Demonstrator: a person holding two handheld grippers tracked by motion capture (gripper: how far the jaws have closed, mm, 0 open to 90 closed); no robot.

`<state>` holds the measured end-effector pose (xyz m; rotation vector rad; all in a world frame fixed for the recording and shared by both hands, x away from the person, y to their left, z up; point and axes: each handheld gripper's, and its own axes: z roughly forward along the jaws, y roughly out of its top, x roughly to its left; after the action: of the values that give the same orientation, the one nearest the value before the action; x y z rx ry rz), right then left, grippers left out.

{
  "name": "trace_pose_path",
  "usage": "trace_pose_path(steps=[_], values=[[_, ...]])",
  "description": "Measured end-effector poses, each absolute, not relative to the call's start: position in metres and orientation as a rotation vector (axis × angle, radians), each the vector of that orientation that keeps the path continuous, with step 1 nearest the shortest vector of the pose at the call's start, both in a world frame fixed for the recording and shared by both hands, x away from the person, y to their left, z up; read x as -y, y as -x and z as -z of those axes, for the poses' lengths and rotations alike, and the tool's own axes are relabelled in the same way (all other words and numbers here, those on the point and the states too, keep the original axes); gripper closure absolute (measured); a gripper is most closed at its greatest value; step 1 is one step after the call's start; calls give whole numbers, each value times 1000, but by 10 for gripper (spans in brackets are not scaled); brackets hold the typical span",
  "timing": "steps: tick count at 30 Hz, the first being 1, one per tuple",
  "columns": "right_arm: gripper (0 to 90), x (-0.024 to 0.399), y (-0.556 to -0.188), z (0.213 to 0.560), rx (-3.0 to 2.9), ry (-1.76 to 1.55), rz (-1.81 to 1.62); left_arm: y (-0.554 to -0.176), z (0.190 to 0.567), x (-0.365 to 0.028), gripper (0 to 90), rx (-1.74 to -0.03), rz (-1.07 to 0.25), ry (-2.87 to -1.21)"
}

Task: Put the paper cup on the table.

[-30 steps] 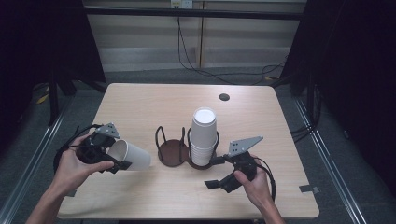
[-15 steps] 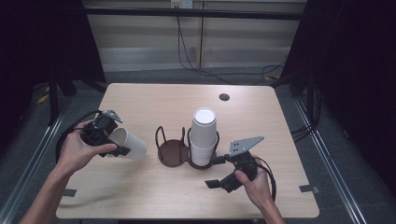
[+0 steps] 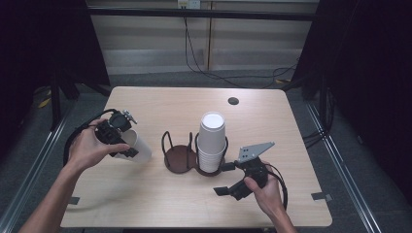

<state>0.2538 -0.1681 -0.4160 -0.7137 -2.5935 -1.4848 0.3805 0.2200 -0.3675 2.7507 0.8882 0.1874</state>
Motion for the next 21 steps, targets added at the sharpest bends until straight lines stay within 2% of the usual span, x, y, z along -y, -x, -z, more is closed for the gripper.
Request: trace_pose_path(steps=[15,21], values=[[142,167,-254,417,2597,715,1473,-395,373,-199,134,-893,-211,-2847],[141,170,-254,416,2597,729,1484,-398,380,-194,130,-883,-173,-2885]])
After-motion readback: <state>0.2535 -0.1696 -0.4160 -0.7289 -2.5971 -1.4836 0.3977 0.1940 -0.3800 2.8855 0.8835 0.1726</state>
